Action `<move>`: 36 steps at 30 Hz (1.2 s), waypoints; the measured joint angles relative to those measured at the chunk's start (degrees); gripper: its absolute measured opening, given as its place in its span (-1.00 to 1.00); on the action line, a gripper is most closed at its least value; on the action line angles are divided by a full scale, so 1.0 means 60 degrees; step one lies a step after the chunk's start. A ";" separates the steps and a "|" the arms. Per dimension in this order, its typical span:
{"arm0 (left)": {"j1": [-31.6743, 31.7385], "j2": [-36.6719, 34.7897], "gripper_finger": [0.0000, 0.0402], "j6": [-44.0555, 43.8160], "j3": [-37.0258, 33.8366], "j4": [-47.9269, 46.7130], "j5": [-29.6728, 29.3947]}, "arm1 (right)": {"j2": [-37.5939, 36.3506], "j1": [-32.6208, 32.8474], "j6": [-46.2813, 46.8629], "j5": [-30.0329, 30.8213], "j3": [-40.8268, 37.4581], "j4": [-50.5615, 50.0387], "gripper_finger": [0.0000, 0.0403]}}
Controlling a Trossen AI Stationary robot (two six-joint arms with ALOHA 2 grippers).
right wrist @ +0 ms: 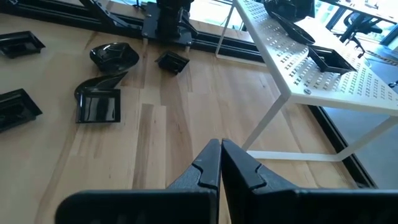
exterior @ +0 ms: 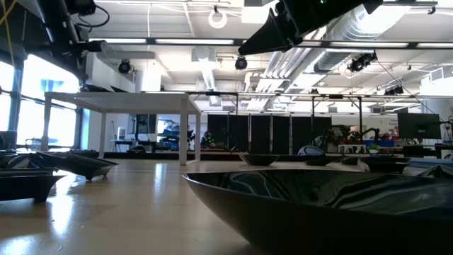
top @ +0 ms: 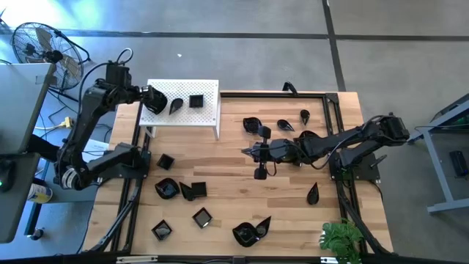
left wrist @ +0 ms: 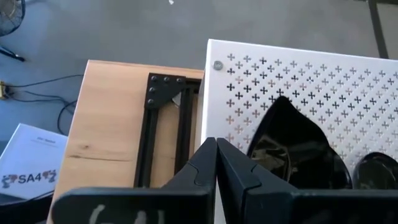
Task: Pick & Place Mini shaped plates
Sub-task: Stack the black leaf shaped plate on top of the black leaf shaped plate on the shelf
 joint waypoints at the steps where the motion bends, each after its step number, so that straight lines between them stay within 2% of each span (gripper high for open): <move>1: 0.0000 0.0000 -0.99 0.0000 -0.0057 0.0081 0.0001 | 0.0000 0.0000 -0.0011 0.0000 0.0000 0.0000 -0.99; 17: -0.0028 0.0004 -0.99 0.0357 -0.0588 0.0280 -0.0189 | 0.0000 0.0000 -0.0072 0.0000 0.0000 0.0000 -1.00; 29: -0.1902 0.0004 -0.99 0.0418 -0.0588 0.0865 -0.1773 | 0.0000 0.0000 -0.0070 0.0003 0.0000 0.0000 -0.99; 36: -0.2270 0.0007 -0.99 0.0390 -0.0588 0.0894 -0.2391 | 0.0000 0.0000 -0.0069 0.0002 0.0000 0.0000 -0.99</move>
